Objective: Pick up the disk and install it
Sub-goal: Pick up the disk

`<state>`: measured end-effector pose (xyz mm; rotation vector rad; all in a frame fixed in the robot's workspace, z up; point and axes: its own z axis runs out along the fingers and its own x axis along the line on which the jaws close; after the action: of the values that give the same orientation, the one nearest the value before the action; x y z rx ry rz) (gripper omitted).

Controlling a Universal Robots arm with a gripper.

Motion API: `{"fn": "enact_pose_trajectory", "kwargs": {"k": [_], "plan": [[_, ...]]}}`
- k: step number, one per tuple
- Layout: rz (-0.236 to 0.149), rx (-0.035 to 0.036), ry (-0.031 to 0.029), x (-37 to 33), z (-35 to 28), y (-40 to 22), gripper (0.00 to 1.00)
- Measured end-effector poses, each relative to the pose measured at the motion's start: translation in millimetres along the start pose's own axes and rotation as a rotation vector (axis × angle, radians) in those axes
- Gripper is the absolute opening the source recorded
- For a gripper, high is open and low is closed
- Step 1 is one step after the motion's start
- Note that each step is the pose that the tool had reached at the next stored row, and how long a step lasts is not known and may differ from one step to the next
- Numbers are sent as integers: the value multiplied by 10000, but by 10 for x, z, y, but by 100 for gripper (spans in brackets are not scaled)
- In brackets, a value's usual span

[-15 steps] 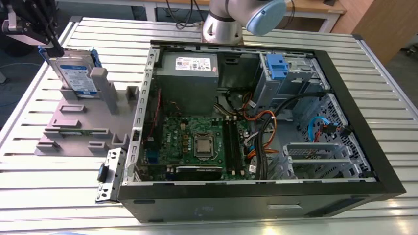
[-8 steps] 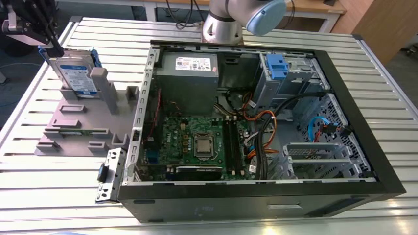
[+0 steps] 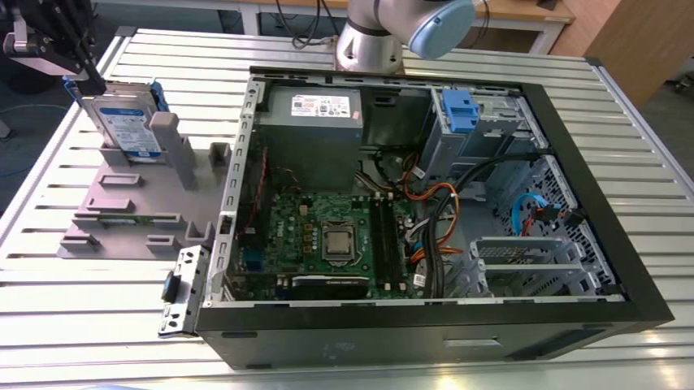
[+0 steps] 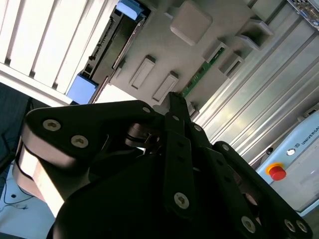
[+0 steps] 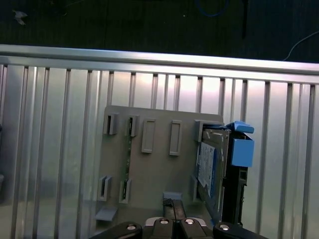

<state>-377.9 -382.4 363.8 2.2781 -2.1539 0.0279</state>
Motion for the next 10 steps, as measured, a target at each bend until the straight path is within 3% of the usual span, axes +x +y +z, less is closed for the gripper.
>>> {"fn": "enact_pose_trajectory", "kwargs": {"k": [10], "plan": [[-40,-1,34,0,0,0,11]]}}
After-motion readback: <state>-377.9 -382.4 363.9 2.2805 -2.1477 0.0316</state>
